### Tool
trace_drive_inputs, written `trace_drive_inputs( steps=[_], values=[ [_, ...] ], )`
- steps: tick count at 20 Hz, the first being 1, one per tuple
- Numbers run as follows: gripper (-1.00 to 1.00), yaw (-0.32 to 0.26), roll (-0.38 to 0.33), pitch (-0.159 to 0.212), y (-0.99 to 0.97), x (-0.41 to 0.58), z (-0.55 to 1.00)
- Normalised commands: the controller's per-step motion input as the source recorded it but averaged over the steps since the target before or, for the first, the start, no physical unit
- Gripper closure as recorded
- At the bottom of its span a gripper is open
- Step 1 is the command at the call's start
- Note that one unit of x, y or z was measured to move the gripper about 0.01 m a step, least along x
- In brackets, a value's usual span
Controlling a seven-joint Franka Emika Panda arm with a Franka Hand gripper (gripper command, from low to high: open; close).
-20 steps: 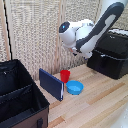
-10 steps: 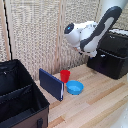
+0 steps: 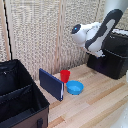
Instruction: Please move the gripper into proximity with the fryer handle. Once close enough, gingerly grasp the handle and gently tug the fryer basket open in your direction.
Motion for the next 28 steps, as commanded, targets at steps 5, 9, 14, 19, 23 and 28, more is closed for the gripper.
trace_drive_inputs(
  steps=[5, 9, 14, 19, 23, 28],
  values=[
    [-1.00, 0.068, -0.079, -0.001, -0.51, -0.410, -0.19],
    [-1.00, 0.106, -0.053, 0.000, -0.43, -0.179, -0.21],
    [-1.00, 0.222, -0.088, 0.000, -0.28, 0.061, -0.22],
    [1.00, 0.329, -0.093, 0.000, -0.20, 0.054, -0.15],
    [1.00, 0.370, -0.026, 0.029, -0.08, 0.000, -0.03],
    [1.00, 0.144, 0.006, 0.043, -0.08, 0.051, 0.00]
  ],
)
